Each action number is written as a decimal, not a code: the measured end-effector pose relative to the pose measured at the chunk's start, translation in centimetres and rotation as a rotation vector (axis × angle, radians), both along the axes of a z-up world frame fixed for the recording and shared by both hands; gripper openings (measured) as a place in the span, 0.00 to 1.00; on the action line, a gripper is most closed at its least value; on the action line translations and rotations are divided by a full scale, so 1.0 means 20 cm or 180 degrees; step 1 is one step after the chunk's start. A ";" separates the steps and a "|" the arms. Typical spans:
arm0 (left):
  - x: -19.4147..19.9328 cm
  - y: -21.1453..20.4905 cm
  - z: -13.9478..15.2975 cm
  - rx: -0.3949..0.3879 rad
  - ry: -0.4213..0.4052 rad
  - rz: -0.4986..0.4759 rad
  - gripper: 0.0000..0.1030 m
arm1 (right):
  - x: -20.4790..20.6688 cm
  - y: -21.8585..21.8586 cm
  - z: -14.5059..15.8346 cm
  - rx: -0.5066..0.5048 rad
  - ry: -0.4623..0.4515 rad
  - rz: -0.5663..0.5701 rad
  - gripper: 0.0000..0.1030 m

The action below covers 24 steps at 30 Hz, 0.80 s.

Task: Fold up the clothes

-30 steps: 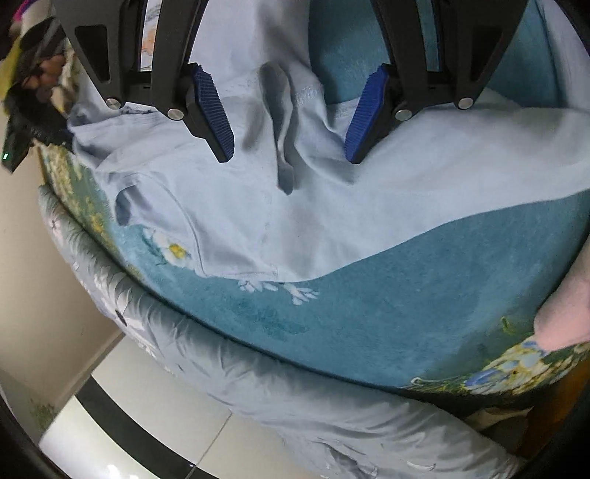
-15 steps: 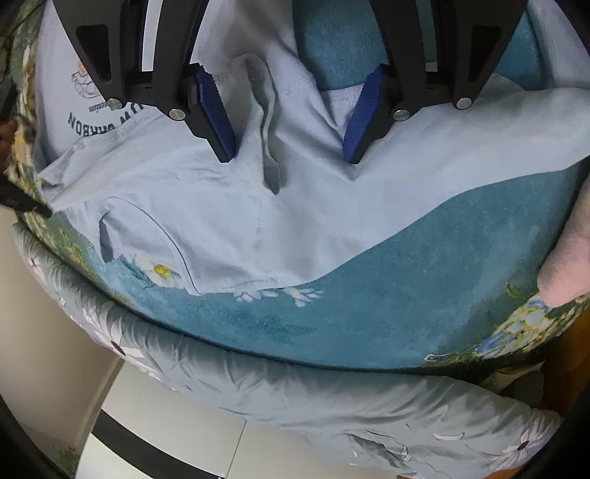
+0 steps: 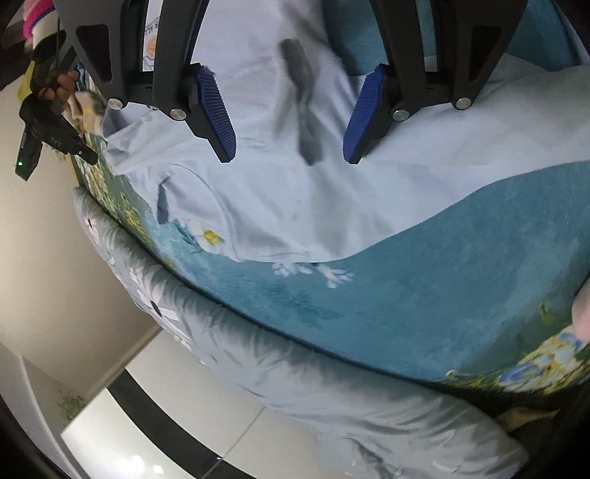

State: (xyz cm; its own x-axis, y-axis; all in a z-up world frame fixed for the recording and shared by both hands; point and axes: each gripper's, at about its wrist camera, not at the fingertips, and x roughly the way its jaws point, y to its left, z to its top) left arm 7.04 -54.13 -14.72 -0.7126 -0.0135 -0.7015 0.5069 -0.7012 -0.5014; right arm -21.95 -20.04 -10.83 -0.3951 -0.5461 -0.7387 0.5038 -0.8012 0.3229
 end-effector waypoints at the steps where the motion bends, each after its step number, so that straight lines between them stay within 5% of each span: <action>1: -0.02 0.01 0.00 -0.0011 -0.0041 -0.0030 0.62 | 0.02 0.02 0.01 -0.0018 0.0015 0.0004 0.03; 4: -0.07 0.02 -0.04 0.0022 -0.0284 -0.0065 0.62 | 0.07 0.07 0.02 -0.0098 -0.0038 0.0046 0.03; 7: -0.06 0.02 -0.06 0.0109 -0.0235 0.0001 0.56 | 0.10 0.10 0.02 -0.0132 -0.0083 0.0093 0.03; 11: -0.06 0.05 -0.06 0.0107 -0.0230 -0.0046 0.07 | 0.13 0.13 0.00 -0.0172 -0.0156 0.0158 0.03; 19: 0.00 -0.02 0.13 -0.0264 0.0099 0.0150 0.05 | 0.31 0.06 -0.03 -0.0112 -0.0103 0.0777 0.03; 22: -0.02 -0.10 0.08 -0.0094 -0.0037 0.0208 0.05 | 0.40 -0.03 -0.08 0.0213 0.0112 0.0980 0.06; 24: -0.05 -0.12 0.02 0.0002 -0.0134 0.0239 0.05 | 0.45 -0.09 -0.10 0.0451 0.0296 0.1070 0.16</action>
